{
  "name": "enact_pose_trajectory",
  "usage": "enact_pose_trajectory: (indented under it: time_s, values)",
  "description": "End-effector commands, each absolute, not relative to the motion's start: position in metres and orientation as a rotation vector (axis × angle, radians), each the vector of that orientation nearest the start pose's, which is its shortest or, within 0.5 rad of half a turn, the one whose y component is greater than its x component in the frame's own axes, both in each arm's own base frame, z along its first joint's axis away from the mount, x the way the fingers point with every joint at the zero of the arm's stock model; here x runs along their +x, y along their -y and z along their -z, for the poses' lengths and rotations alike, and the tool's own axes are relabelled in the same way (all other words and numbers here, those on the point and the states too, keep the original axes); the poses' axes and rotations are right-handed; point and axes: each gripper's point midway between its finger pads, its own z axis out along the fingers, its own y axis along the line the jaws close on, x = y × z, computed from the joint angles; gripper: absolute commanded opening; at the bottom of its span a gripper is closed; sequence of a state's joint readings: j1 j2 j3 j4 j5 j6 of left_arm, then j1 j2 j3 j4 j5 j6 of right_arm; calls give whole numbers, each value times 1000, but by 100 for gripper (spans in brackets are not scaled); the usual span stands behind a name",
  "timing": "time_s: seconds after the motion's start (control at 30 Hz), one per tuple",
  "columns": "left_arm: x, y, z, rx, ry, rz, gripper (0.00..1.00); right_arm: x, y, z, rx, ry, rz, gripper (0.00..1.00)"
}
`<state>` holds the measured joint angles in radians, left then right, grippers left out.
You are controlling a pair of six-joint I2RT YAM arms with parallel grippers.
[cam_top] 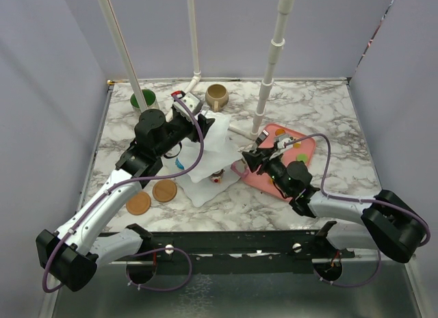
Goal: Serve the afternoon tea
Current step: Place the desert on the desert table.
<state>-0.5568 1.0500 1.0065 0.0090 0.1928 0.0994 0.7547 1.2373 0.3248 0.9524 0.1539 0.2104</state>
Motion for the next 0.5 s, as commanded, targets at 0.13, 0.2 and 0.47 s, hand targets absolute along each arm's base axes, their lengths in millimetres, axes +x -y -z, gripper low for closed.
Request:
enact_pose_trajectory:
  time_s: [0.13,0.2,0.47]
  values:
    - [305,225,-348,669,-1471,505,55,293,-267,-196,-231,-1432,-710,14]
    - [305,225,-349,667,-1468,504,55,295,-268,-196,-219,-1416,-702,14]
    - [302,221,-347,672,-1480,487,55,294,-269,-193,-203,-1382,-692,17]
